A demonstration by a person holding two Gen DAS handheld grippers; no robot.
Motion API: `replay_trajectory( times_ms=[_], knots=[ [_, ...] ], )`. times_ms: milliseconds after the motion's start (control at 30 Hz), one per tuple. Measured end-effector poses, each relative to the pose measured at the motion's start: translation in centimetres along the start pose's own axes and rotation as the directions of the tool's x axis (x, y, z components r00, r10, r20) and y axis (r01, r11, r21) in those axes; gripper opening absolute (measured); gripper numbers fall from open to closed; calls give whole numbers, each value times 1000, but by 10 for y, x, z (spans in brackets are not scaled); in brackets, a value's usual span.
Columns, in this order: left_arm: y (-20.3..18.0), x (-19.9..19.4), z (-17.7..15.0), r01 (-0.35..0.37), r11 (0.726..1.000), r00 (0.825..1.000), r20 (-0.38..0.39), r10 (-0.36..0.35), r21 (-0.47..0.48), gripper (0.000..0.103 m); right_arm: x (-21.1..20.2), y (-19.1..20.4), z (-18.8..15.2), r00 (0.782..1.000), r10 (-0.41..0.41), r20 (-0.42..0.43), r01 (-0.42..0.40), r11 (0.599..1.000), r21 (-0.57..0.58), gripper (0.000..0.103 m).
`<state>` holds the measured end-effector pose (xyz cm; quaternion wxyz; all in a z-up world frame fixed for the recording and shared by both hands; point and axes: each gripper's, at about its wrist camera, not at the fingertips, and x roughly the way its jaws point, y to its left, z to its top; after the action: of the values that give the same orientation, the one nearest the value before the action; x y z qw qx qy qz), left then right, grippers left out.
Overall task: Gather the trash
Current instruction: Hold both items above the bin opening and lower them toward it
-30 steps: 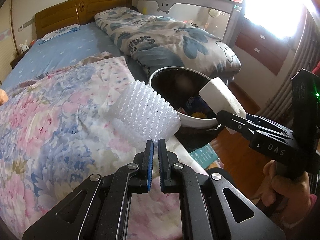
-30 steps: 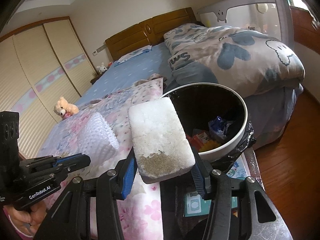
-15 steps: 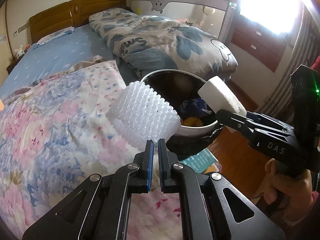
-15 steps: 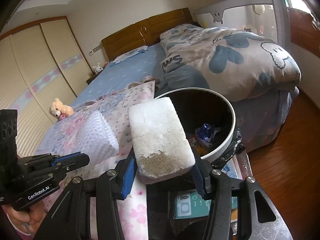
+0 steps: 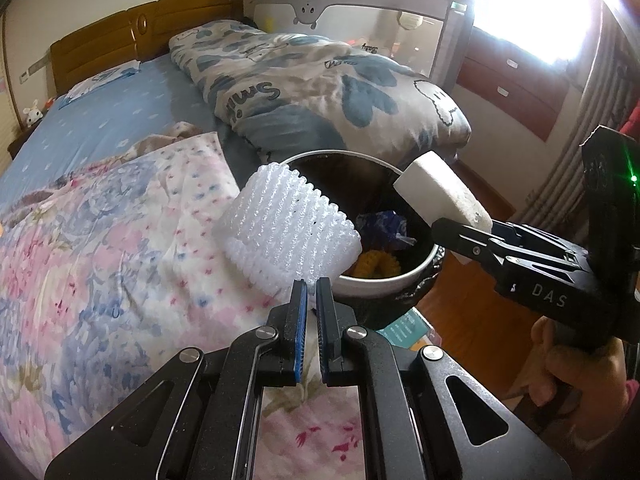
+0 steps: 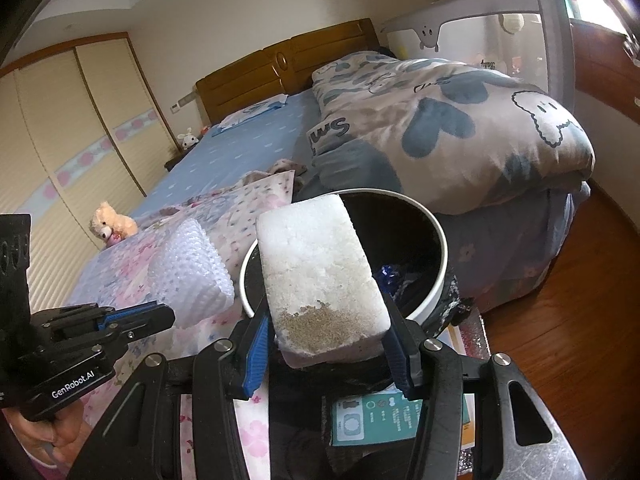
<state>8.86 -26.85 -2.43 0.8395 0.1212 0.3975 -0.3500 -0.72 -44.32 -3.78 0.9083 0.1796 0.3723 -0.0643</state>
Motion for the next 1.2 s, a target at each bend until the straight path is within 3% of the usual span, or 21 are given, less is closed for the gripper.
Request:
replay_trajectory(
  times_ms=[1200],
  knots=[
    [-9, 35, 33, -22, 999, 1000, -10, 23, 40, 4, 22, -17, 25, 999, -18, -31, 18, 1000, -18, 51]
  ],
)
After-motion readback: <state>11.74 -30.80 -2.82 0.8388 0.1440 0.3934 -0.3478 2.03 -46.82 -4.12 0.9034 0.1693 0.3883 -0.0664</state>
